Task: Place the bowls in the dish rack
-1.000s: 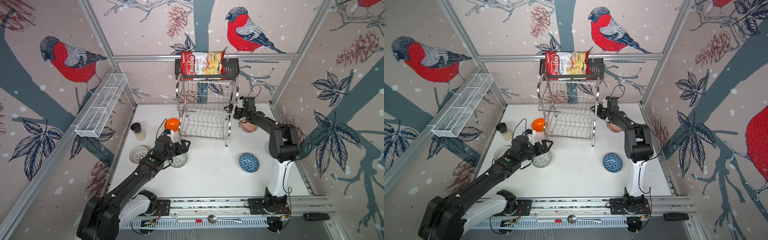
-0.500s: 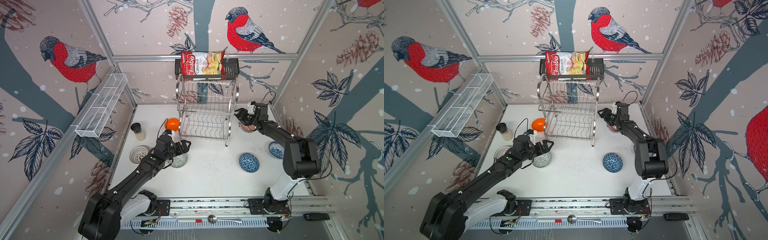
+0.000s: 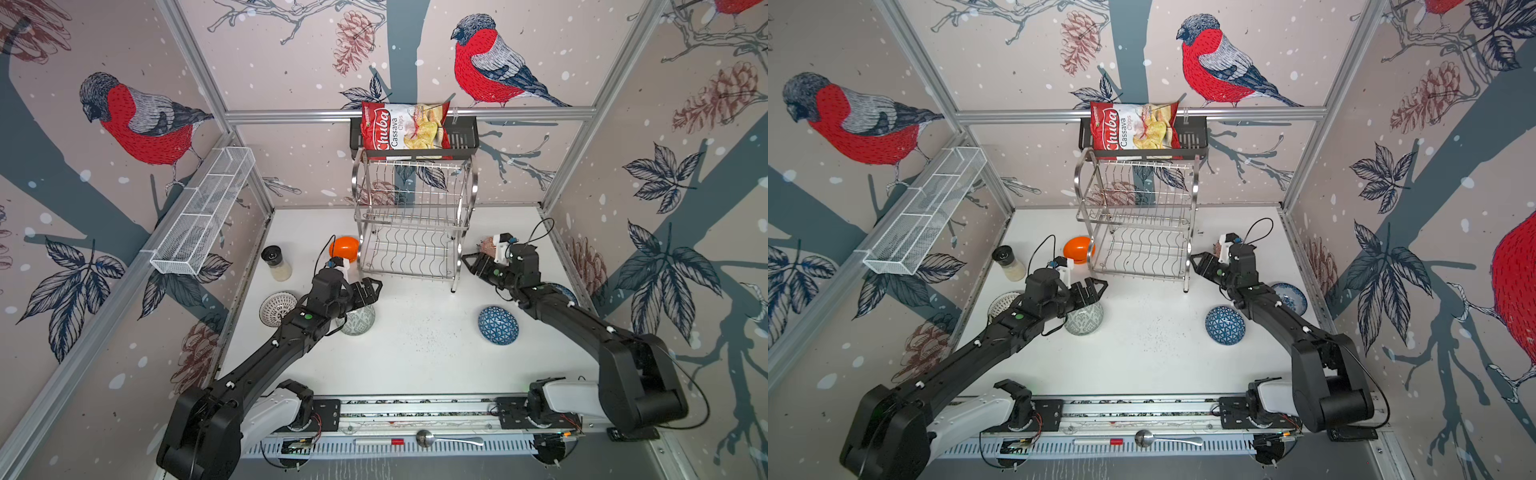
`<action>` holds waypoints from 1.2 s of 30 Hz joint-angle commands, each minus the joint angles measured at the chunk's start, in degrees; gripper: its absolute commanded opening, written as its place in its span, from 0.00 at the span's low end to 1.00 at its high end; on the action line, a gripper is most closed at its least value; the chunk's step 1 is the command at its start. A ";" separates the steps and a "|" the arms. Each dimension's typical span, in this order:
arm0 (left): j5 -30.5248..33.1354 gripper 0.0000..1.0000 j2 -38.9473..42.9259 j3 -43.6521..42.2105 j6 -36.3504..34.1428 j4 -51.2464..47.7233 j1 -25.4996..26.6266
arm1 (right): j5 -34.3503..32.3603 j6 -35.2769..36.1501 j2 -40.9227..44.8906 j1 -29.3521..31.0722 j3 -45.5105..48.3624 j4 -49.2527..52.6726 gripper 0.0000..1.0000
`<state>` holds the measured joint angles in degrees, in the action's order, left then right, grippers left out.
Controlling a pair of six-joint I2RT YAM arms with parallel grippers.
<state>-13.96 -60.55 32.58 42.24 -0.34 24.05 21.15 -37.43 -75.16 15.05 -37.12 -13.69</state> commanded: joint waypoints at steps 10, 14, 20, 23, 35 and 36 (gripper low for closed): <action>-1.51 0.98 0.34 -0.13 0.76 2.72 -0.06 | -10.76 4.02 -0.11 5.21 2.38 -10.28 0.61; -1.62 0.98 1.04 -1.10 1.18 2.91 -0.06 | -12.97 4.47 -1.18 5.93 1.85 -12.24 0.59; -1.18 0.98 1.33 -1.18 0.83 2.42 -0.06 | -12.58 4.80 -4.13 8.14 0.62 -13.29 0.54; -1.14 0.97 0.85 -0.85 0.65 2.51 -0.06 | -14.56 4.84 -6.00 9.19 -0.80 -11.98 0.49; -0.83 0.98 1.76 -1.11 0.70 1.66 -0.06 | -13.81 6.83 -13.72 8.69 -8.48 -9.72 0.26; -0.83 0.98 1.75 -1.14 0.57 1.45 -0.06 | -13.36 7.01 -14.10 8.32 -8.88 -9.82 0.24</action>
<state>-14.92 -59.05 31.46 43.20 -0.19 24.05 6.70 -32.18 -88.38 23.81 -44.77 -23.40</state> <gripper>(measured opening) 0.976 0.255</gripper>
